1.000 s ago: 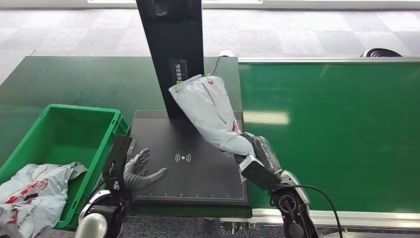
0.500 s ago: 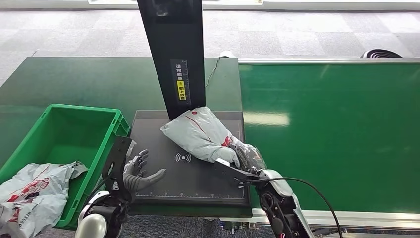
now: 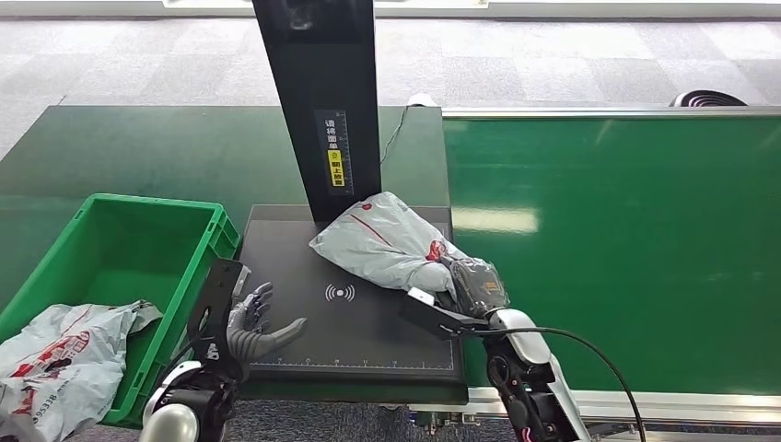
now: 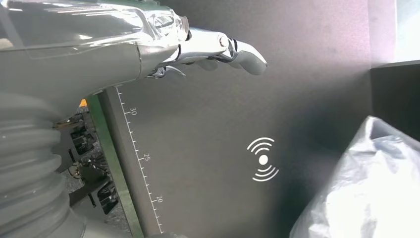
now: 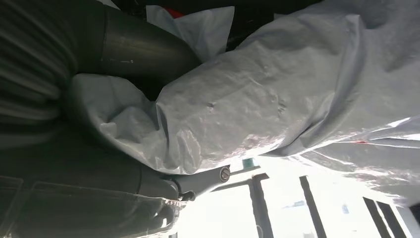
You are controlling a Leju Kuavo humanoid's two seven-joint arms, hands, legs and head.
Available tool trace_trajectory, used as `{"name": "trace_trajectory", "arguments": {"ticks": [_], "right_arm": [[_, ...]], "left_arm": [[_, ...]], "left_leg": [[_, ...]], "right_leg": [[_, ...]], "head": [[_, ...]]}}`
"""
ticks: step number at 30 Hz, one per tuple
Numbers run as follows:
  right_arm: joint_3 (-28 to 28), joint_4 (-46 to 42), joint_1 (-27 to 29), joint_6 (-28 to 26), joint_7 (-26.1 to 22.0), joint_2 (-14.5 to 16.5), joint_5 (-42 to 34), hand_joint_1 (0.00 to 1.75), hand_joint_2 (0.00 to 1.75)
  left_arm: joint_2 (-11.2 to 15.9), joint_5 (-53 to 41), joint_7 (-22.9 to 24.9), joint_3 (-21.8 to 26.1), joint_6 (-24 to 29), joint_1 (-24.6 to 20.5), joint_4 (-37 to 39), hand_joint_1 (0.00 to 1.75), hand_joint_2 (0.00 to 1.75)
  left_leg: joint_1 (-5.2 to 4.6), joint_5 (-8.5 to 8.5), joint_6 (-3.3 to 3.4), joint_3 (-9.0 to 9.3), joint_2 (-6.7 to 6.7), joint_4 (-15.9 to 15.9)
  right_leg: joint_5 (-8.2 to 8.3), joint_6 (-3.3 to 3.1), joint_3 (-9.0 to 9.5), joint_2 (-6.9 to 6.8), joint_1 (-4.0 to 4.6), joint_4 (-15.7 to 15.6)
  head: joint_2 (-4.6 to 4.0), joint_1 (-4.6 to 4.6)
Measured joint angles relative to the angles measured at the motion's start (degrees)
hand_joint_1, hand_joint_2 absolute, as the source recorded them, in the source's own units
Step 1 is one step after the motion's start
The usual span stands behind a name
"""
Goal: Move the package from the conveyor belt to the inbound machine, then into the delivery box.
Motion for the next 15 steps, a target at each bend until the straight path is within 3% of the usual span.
{"name": "trace_trajectory", "arguments": {"ticks": [6, 11, 15], "right_arm": [[0.35, -1.68, 0.98, 2.81, -8.34, 0.02, -3.06, 1.75, 1.75], [1.85, -1.96, 1.41, 8.60, -11.14, 0.02, -6.09, 1.75, 1.75], [2.61, -1.95, 1.51, 9.51, -11.45, 0.02, -6.68, 1.75, 1.75]], "left_arm": [[0.07, 0.52, 0.00, 0.02, -0.77, -0.60, 0.15, 0.00, 1.75], [0.09, 0.75, 0.00, 0.02, -1.10, -1.31, 0.22, 0.00, 1.75], [0.09, 0.77, 0.00, 0.02, -1.11, -1.70, 0.22, 0.00, 1.75]], "left_leg": [[0.00, 0.00, 0.00, -0.01, 0.00, 0.00], [0.00, 0.00, 0.00, -0.02, 0.00, 0.00], [0.00, 0.00, 0.00, -0.02, 0.00, 0.00]], "right_leg": [[0.00, 0.00, 0.00, 0.01, 0.00, 0.00], [0.00, 0.00, -0.02, 0.01, 0.00, 0.00], [0.00, 0.00, -0.02, 0.01, 0.00, 0.00]], "head": [[0.01, -0.01], [0.01, -0.01], [0.01, -0.01]]}}
